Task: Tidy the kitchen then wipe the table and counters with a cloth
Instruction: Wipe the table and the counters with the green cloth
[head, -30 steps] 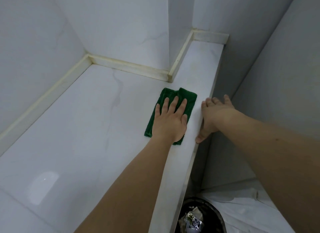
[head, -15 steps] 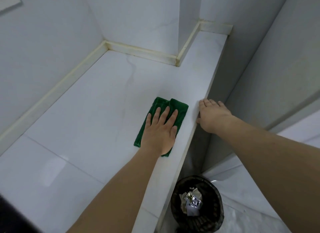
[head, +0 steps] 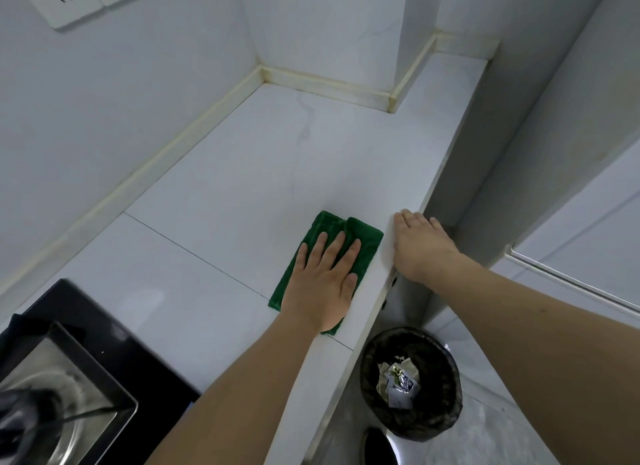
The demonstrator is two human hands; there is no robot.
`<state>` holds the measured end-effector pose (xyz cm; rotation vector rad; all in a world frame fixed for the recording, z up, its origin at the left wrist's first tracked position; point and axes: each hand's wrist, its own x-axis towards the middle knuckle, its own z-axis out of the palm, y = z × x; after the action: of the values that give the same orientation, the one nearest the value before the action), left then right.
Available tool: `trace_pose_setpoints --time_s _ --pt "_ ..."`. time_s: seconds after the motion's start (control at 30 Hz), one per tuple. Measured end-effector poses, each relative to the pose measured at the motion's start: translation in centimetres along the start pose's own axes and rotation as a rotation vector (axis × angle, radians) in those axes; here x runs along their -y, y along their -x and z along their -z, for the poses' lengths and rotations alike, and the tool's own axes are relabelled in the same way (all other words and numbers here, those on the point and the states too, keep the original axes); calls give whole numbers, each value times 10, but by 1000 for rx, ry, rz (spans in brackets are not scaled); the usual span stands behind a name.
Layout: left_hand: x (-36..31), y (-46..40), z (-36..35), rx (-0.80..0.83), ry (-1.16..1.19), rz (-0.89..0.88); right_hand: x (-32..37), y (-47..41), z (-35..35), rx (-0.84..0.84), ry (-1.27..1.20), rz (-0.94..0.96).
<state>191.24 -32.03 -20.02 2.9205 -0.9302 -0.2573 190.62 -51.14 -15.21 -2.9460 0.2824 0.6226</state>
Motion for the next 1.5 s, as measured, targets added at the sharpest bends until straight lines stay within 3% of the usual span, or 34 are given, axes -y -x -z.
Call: trace_pose_setpoints --time_s 0.13,0.23,0.37,0.57,0.8,1.5 --pt "8 0 11 -3 207 -25 21 12 2 -108 -91 27" --pt "32 6 20 -190 412 141 45 11 -3 -215 -84 101" --pt "71 11 14 -231 294 387 90 9 -22 -313 -116 169" --pt "104 -14 16 -266 355 499 130 0 -54 -292 -75 188" --pt "104 -21 1 -194 191 543 131 -8 -61 -311 -61 160" --pt "99 -22 6 -158 134 558 96 18 -66 -268 -40 137"
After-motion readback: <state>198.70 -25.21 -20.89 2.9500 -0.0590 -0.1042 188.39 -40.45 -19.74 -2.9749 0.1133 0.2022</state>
